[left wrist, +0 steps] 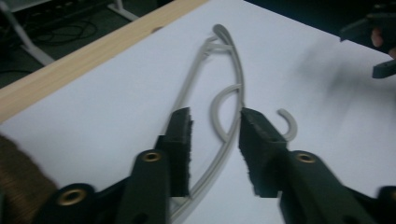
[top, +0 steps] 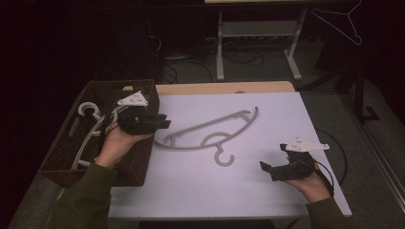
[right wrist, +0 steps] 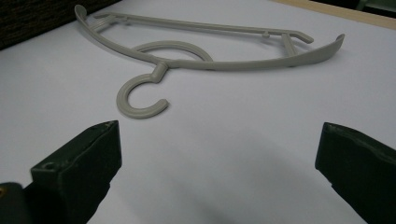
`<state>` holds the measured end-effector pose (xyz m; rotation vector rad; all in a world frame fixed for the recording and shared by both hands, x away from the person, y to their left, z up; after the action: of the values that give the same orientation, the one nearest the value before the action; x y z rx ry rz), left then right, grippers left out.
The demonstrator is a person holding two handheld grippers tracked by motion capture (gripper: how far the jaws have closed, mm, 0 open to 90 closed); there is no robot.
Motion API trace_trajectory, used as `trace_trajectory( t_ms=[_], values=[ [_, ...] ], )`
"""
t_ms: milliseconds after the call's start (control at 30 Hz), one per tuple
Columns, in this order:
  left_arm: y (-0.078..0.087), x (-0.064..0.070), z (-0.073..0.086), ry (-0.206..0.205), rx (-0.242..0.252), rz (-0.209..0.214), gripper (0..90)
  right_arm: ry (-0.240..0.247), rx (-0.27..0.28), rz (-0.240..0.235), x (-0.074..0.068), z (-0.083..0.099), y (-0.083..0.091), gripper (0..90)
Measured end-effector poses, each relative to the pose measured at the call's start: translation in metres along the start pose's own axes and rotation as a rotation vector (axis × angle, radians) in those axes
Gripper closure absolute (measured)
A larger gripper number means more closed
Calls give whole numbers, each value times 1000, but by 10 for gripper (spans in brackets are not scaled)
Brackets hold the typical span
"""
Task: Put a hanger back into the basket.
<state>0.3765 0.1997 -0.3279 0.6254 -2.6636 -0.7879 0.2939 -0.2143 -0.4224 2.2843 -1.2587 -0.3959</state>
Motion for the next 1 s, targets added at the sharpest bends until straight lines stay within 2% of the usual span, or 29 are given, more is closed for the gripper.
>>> trace_trajectory(
  t_ms=[33,100,200,367,500,533,567,600,700,767,833,1000],
  values=[
    [-9,4,-1,-1,-4,12,780,2,0,-2,0,0,0,2],
    [-13,5,-1,3,-5,19,853,5,2,-2,0,0,0,2],
    [-24,8,0,8,-6,36,896,1,0,-5,0,0,-1,2],
    [-45,15,5,13,-32,38,898,4,1,-9,0,0,-1,2],
    [-60,17,11,8,-64,13,898,-3,-2,-10,0,1,-1,2],
    [-64,18,12,26,-63,11,898,-6,-3,-11,0,1,-1,2],
    [-68,17,14,16,-81,3,898,-3,-2,-12,0,1,-1,2],
    [-72,17,17,25,-84,-4,898,-3,-2,-12,0,1,-1,2],
    [-84,14,23,20,-112,-24,899,1,-2,-14,-1,1,-1,2],
    [-93,13,28,44,-115,-22,899,3,-5,-15,-1,2,-1,2],
    [-101,9,34,36,-152,-28,899,3,-7,-14,-1,2,-1,2],
    [-117,-1,47,48,-197,-64,899,1,-9,-16,-2,3,-1,2]
  ],
)
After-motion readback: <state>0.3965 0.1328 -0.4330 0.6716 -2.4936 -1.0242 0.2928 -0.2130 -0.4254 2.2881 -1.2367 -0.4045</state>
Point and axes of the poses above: each handheld gripper's, and its own axes: y roughly backward along the jaws, z roughly out of its underside, x roughly to its right, the point moved 3 cm from there along -y, roughly forward along the jaws, and after that the axes turned 7 degrees about z, right-handed, at the moved point
